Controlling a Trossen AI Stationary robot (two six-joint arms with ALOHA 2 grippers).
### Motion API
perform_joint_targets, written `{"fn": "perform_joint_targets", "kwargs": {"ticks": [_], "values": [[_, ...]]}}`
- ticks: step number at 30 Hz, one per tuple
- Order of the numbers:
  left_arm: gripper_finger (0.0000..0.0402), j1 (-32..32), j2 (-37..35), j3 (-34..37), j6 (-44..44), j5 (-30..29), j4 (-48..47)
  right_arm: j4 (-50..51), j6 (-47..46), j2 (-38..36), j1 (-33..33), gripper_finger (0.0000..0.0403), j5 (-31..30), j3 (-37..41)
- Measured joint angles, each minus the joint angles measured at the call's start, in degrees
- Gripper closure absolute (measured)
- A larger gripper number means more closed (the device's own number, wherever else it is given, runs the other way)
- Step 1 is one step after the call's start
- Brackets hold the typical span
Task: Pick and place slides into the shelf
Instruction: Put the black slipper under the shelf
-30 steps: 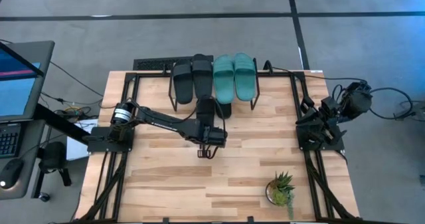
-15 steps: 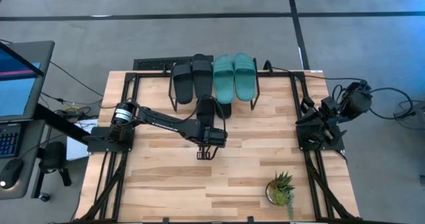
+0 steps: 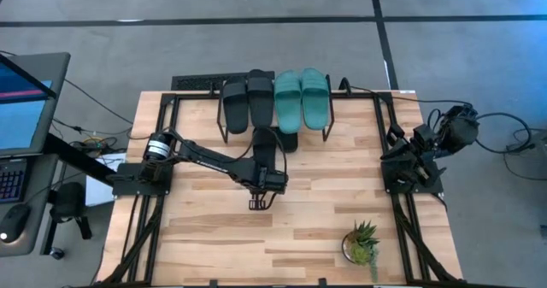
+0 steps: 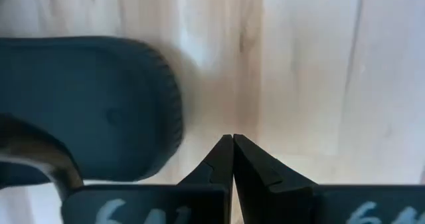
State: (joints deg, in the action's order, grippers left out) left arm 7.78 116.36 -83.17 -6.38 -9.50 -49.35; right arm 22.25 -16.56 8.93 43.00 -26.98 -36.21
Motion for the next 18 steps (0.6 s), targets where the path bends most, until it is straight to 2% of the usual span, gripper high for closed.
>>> {"fn": "perform_joint_targets", "kwargs": {"ticks": [12, 18], "values": [[0.0401, 0.5, 0.0, 0.4, 0.7, -5.6, 3.7, 0.0, 0.0, 0.0, 0.0, 0.0342, -0.6, 0.0], [0.0401, -0.8, 0.0, 1.3, 2.5, -4.6, 5.0, -0.4, -0.1, 0.0, 0.0, 0.0342, -0.9, 0.0]]}}
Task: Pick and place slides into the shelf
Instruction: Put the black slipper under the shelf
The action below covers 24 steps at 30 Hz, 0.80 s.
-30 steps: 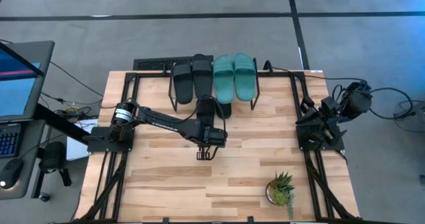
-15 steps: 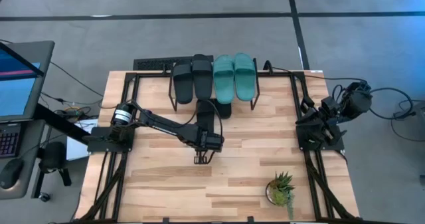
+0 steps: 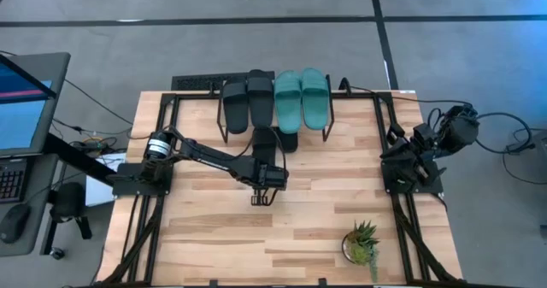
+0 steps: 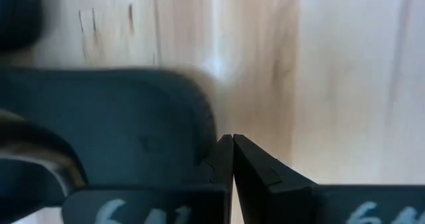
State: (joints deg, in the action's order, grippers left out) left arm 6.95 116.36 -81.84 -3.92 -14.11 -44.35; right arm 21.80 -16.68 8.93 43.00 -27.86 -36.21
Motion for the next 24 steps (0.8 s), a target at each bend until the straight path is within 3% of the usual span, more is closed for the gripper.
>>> {"fn": "perform_joint_targets", "kwargs": {"ticks": [24], "values": [[0.0401, -6.7, 0.0, 1.1, 5.4, -2.4, 1.0, 0.0, -0.4, 0.0, 0.0, 0.0342, -0.6, 0.0]]}}
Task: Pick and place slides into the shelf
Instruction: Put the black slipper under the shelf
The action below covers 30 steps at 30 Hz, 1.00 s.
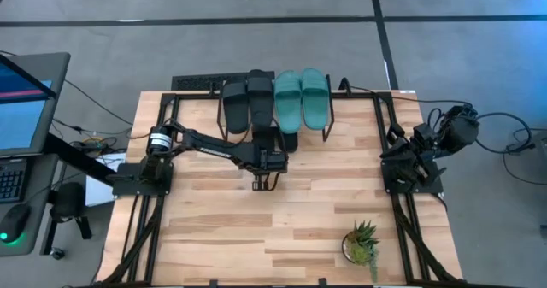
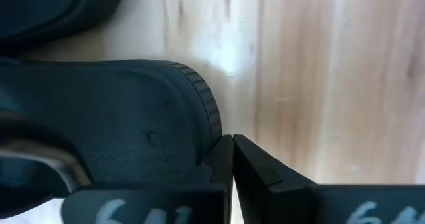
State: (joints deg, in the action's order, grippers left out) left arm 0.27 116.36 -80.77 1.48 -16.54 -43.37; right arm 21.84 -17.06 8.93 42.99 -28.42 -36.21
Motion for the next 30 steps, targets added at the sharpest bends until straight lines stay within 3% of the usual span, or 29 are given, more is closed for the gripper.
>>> {"fn": "perform_joint_targets", "kwargs": {"ticks": [15, 30], "values": [[0.0401, -6.9, 0.0, 0.0, 4.9, 0.4, 0.9, 0.0, -0.1, 0.0, 0.0, 0.0342, -0.2, 0.0], [0.0401, -8.0, 0.0, 0.0, 7.1, 2.3, 2.6, 0.1, -0.1, 0.0, 0.0, 0.0342, -1.7, 0.0]]}}
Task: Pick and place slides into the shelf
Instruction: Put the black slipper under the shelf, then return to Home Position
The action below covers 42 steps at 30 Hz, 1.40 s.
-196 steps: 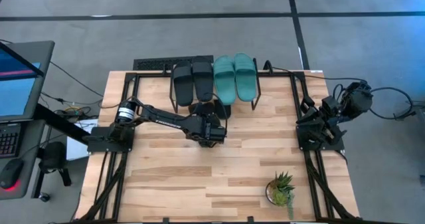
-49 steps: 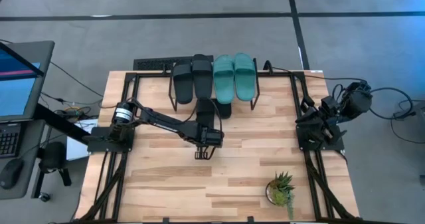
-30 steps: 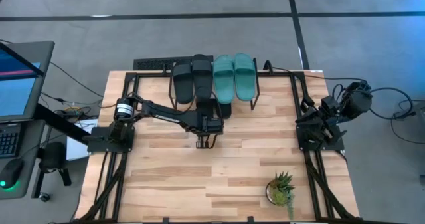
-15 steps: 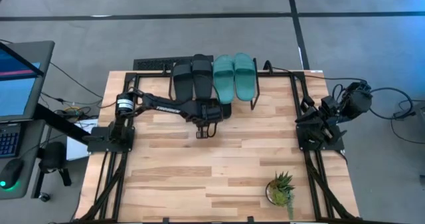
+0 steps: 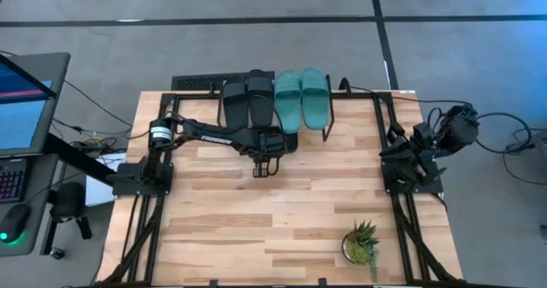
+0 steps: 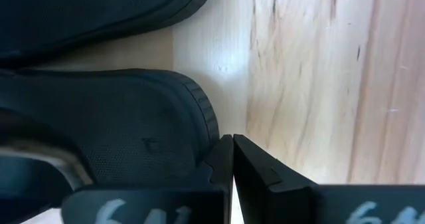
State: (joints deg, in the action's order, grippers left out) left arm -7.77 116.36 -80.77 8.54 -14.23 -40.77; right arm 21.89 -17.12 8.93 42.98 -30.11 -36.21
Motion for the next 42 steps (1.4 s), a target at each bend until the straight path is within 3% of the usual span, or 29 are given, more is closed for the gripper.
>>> {"fn": "perform_joint_targets", "kwargs": {"ticks": [12, 19, 24, 31, 36, 42], "values": [[0.0401, 3.1, -2.9, -0.1, -2.3, 2.2, -2.4, 0.5, -0.4, 0.0, 0.0, 0.0342, 0.0, 0.0], [0.0401, 8.0, -16.1, -0.1, -11.3, 4.8, -7.8, 2.1, -2.9, 0.1, 0.0, 0.0342, 0.1, 0.0], [0.0401, 13.5, -31.1, -0.1, -17.9, -3.8, -3.3, 2.1, -2.0, 0.1, -0.1, 0.0342, 0.0, 0.0], [0.0401, 21.3, -48.5, -0.1, -18.9, -20.0, 13.1, 1.6, -1.4, 0.1, -0.1, 0.0342, -0.4, 0.0], [0.0401, 25.2, -54.8, -0.1, -13.7, -20.5, 16.9, 1.6, -2.4, 0.0, -0.1, 0.0342, -0.4, 0.0], [0.0401, 26.1, -57.8, -0.1, -9.9, -21.8, 9.8, 1.6, 0.7, 0.0, -0.1, 0.0342, -4.3, 0.0]]}}
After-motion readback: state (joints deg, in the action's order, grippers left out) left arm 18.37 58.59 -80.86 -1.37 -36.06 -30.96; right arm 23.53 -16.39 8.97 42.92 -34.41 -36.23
